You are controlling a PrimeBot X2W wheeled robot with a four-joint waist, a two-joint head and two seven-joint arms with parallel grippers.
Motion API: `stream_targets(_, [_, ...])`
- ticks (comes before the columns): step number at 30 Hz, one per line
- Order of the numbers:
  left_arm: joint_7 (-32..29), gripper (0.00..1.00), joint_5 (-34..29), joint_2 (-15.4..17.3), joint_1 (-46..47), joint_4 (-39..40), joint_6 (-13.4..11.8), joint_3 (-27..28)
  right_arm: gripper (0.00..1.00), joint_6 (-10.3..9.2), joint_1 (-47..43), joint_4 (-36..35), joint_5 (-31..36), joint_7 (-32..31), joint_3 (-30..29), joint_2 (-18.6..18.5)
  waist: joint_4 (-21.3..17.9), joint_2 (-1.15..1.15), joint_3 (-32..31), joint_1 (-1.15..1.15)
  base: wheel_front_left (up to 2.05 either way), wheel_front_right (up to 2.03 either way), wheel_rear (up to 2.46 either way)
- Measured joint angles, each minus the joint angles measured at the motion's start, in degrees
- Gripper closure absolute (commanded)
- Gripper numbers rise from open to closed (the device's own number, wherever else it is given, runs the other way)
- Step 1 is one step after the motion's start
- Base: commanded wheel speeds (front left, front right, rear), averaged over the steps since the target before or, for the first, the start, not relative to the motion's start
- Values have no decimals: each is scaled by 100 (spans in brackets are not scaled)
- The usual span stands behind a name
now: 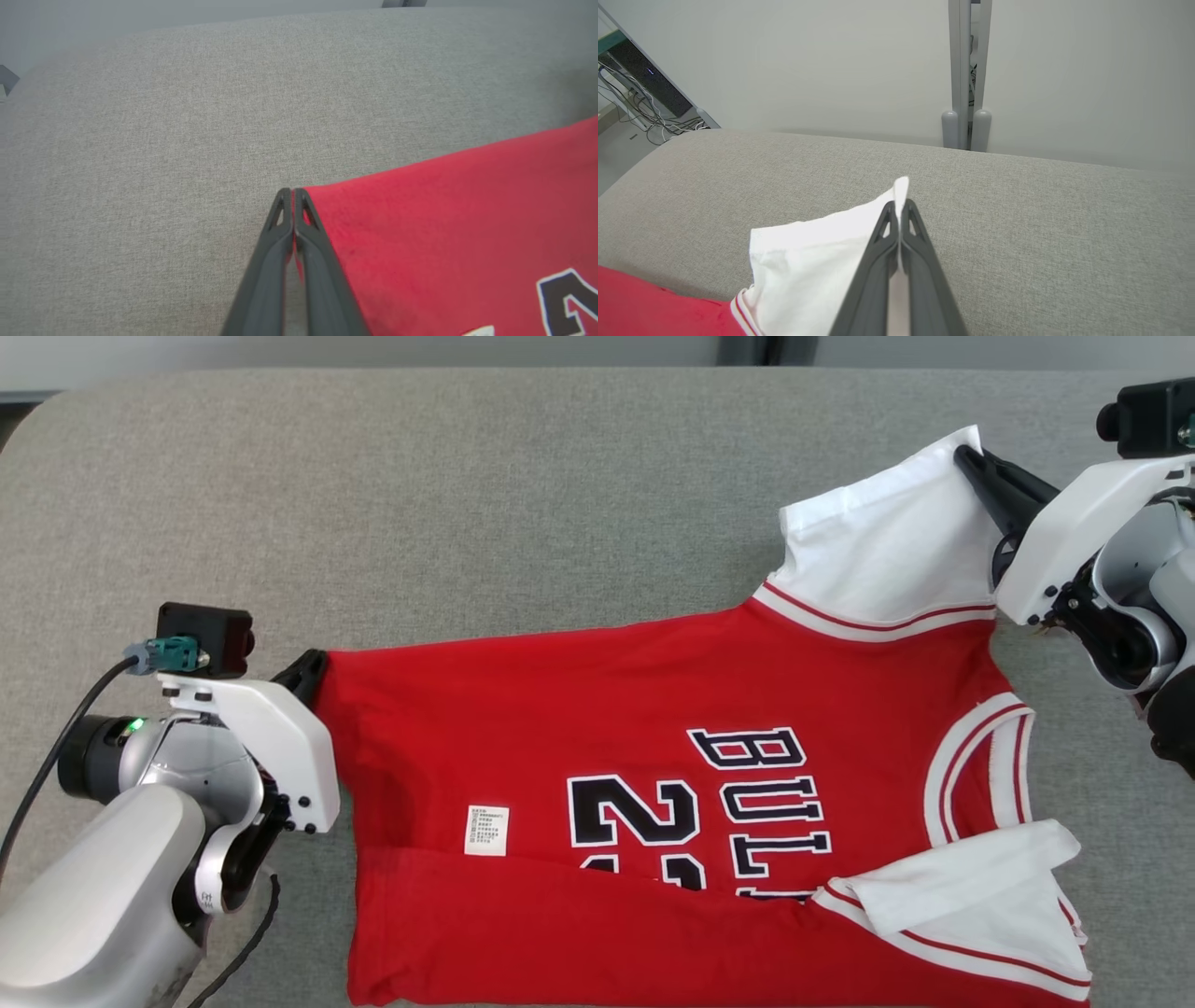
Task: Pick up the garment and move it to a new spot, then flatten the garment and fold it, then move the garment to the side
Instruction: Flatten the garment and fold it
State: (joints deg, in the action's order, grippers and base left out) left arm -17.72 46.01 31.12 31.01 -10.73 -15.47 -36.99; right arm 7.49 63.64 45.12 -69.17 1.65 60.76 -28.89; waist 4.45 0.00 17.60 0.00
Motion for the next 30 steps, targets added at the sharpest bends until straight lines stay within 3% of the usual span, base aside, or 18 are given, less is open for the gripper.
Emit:
stream_targets(9, [-233,100,130,153,-246,176,38,-79,100,0,-235,-227,-414,-220,411,-51,-134,0,-353,0,0,0,0])
stream_targets(15, [-683,100,624,327,-404,99,331,-42,100,0,-485,-539,-714,-665,703,-187,-254,0,-677,0,0,0,0])
stream_targets(21, [-1038,100,812,590,-450,-209,490,-20,100,0,-610,-584,-808,-716,873,-236,-459,0,-936,0,0,0,0])
stream_targets(30, [-1345,100,1059,614,-504,-433,723,-97,100,0,-884,-1004,-1014,-1061,1067,-399,-657,0,-1147,0,0,0,0])
